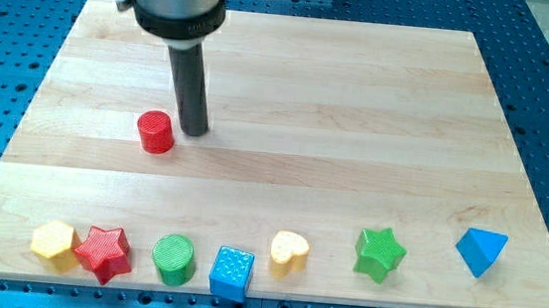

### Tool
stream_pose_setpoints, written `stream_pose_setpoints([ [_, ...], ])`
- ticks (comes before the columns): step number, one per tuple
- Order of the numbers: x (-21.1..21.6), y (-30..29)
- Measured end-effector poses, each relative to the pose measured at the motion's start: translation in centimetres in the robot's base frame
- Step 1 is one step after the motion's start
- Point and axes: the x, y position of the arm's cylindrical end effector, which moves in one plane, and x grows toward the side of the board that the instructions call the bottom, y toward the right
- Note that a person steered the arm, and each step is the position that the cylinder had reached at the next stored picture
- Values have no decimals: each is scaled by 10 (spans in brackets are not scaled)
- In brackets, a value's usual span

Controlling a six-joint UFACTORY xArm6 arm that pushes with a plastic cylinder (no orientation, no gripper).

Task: Place the red circle at the top of the red star

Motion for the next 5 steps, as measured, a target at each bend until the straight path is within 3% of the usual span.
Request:
stream_pose_setpoints([
  [2, 87, -118],
  [3, 84, -55],
  [5, 86, -25],
])
